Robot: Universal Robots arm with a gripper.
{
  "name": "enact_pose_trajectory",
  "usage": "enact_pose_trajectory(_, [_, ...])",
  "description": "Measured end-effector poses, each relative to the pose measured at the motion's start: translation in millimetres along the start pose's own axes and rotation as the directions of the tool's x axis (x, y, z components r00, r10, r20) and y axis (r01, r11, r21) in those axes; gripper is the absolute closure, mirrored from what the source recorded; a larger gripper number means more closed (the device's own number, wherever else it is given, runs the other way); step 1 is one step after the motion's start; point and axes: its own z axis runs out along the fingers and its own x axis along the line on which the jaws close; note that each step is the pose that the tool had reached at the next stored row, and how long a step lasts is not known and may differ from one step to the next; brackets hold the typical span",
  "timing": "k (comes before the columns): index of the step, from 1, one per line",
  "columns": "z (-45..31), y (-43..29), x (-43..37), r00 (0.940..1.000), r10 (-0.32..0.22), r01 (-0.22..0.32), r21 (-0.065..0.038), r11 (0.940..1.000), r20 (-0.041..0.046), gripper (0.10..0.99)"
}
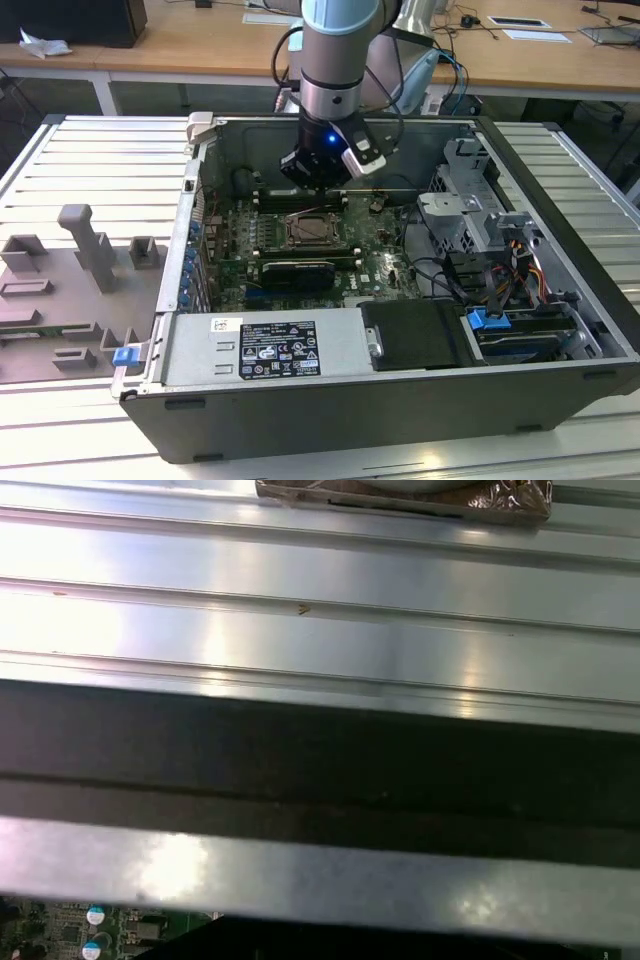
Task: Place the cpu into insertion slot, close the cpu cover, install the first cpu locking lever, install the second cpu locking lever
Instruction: 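Install the first cpu locking lever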
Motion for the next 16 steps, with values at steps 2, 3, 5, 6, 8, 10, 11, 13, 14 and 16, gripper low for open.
enact_pose_trajectory(2, [2.7, -0.3, -0.3, 1.0, 0.0, 0.0, 0.0, 1.0, 0.0, 0.98])
enact_pose_trajectory(3, [4.1, -0.4, -0.6, 1.0, 0.0, 0.0, 0.0, 1.0, 0.0, 0.98])
enact_pose_trajectory(5, [5.7, -0.5, -0.9, 1.0, 0.0, 0.0, 0.0, 1.0, 0.0, 0.98])
enact_pose_trajectory(6, [6.3, -0.5, -1.1, 1.0, 0.0, 0.0, 0.0, 1.0, 0.0001, 0.98])
enact_pose_trajectory(8, [7.3, -0.5, -1.3, 1.0, 0.0, 0.0, 0.0, 1.0, 0.0, 0.98])
enact_pose_trajectory(10, [7.9, -0.5, -1.4, 1.0, 0.0, 0.0, 0.0, 1.0, 0.0, 0.98])
enact_pose_trajectory(11, [8.3, -0.5, -1.5, 1.0, 0.0, 0.0, 0.0, 1.0, 0.0, 0.98])
enact_pose_trajectory(13, [9.2, -0.5, -1.6, 1.0, 0.0, 0.0, 0.001, 1.0, 0.0, 0.98])
enact_pose_trajectory(14, [9.9, -0.6, -1.7, 1.0, 0.0, 0.0, 0.002, 1.0, -0.0001, 0.98])
enact_pose_trajectory(16, [10.4, -0.5, -1.8, 1.0, 0.0, 0.0, 0.005, 1.0, -0.0004, 0.98])
